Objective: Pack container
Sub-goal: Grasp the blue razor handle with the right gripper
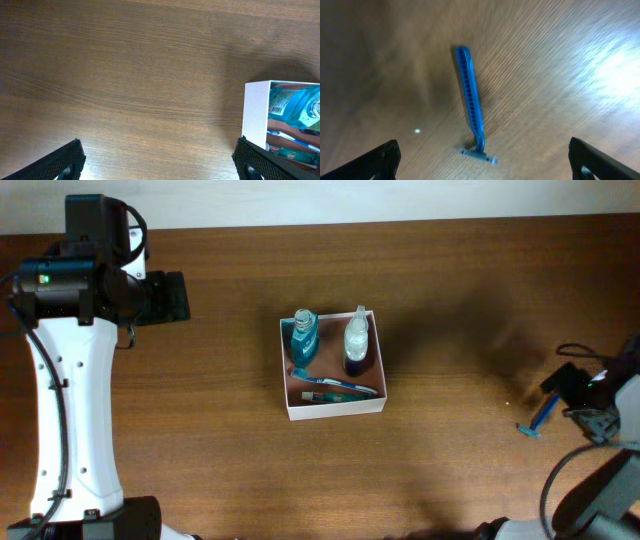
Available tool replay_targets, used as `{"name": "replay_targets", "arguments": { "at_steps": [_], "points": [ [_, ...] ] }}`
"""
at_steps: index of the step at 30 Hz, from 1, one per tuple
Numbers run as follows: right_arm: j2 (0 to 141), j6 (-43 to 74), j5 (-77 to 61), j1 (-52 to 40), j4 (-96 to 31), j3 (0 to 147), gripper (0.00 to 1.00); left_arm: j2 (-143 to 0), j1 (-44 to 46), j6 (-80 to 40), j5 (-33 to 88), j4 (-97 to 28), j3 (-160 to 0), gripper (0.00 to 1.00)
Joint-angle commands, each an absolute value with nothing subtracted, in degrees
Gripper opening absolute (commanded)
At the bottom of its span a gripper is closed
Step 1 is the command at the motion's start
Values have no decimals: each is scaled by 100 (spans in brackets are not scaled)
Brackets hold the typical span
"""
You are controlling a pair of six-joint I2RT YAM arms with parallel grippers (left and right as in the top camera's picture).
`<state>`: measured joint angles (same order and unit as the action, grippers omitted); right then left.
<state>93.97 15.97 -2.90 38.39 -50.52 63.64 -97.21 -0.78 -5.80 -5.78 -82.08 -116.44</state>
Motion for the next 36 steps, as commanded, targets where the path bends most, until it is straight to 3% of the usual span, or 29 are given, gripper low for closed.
{"name": "replay_targets", "arguments": {
  "at_steps": [1,12,14,18,23,30,36],
  "points": [
    [9977,1638,-403,3710,-4897,6311,100,-9760,-91,-552,-515,-8226,-11627,96],
    [10903,1638,-316,3671,-4609,6311,96,-9760,-91,-552,-517,-8230,-11627,96],
    [10930,1638,-294,3671,-4619,6309,87,-9760,-91,-552,-517,-8230,-11627,96],
    [10930,1640,-301,3671,-4619,6309,52,-9760,-91,-552,-517,-8230,-11627,96],
    [10930,1640,-303,3671,-4615,6311,25,-9760,-91,-552,-517,-8221,-11627,96],
    [10930,1640,-305,3671,-4602,6311,11,-9760,-91,-552,-517,-8215,-11627,96],
    [10930,1638,-473,3671,-4569,6311,4,-9760,-91,-552,-517,-8215,-11627,96]
  ]
}}
